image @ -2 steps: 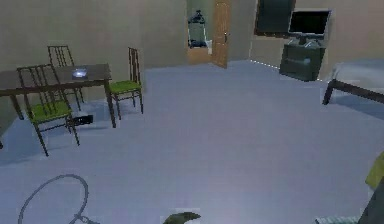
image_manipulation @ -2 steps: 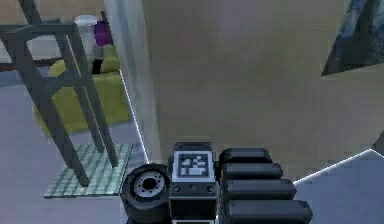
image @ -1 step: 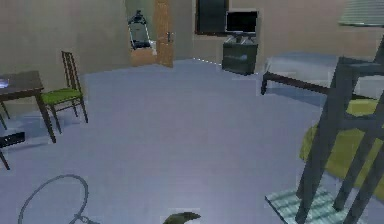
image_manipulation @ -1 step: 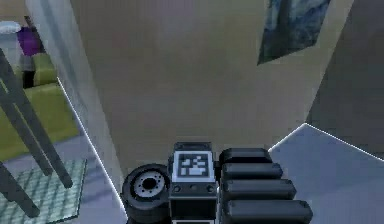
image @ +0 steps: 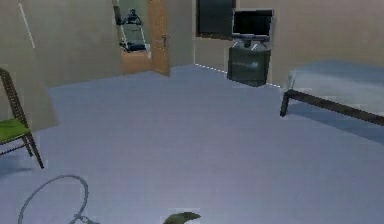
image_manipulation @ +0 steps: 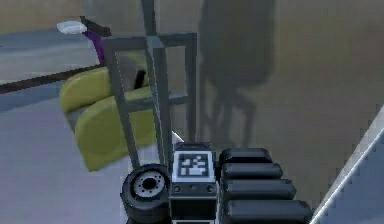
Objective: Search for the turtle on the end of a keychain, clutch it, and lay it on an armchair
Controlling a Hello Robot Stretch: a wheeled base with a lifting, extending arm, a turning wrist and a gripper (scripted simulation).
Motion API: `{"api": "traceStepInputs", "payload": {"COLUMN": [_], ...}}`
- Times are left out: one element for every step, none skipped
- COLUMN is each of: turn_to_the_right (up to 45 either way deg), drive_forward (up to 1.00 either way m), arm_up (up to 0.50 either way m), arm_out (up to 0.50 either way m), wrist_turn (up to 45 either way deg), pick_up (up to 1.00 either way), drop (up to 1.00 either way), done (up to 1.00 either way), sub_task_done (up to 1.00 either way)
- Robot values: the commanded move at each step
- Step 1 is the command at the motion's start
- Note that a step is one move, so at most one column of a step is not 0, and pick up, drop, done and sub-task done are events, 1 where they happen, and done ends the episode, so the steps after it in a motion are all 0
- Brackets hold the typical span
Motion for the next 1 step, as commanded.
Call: {"api": "traceStepInputs", "payload": {"turn_to_the_right": [3.0], "drive_forward": [0.00], "arm_up": [0.00], "arm_out": [0.00], "wrist_turn": [0.0], "pick_up": [0.00], "drop": [0.00], "done": [0.00], "sub_task_done": [0.00]}}
